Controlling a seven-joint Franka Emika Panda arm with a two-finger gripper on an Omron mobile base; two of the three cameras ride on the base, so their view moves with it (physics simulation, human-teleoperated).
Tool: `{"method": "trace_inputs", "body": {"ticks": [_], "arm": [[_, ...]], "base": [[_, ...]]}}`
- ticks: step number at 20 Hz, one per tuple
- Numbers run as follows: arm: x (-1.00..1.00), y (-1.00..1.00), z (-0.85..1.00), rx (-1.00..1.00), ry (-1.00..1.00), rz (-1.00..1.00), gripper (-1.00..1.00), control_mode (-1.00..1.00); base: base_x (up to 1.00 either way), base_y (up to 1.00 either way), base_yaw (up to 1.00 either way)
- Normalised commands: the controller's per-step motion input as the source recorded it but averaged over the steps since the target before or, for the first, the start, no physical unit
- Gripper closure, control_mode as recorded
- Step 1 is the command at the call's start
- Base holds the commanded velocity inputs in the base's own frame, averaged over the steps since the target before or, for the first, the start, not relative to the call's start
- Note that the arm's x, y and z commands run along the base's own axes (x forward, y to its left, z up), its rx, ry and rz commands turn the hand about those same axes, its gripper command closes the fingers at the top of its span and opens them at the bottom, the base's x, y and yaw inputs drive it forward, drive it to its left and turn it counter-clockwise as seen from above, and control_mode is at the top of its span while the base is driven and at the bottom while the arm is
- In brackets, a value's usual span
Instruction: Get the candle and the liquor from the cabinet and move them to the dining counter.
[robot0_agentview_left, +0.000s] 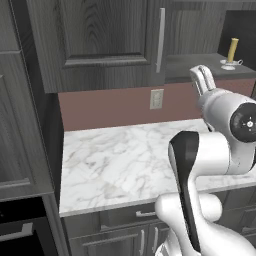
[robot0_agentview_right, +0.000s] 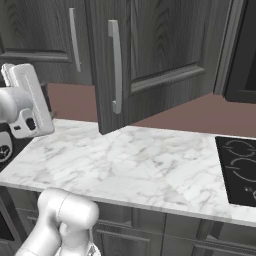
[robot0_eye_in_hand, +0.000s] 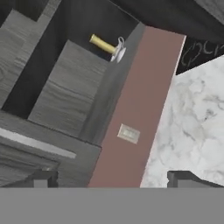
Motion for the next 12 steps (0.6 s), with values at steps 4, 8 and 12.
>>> {"method": "trace_inputs", "body": {"ticks": [4,8,12], "arm": [[0.32,-0.12,0.0,0.22,0.0,-0.38,-1.0,-1.0],[0.29,-0.29,0.0,0.15,-0.03,-0.33,-1.0,-1.0],[0.33,-0.34,0.0,0.19,-0.03,-0.25,-1.0,-1.0]], "base": [[0.0,0.0,0.0],[0.0,0.0,0.0],[0.0,0.0,0.0]]}}
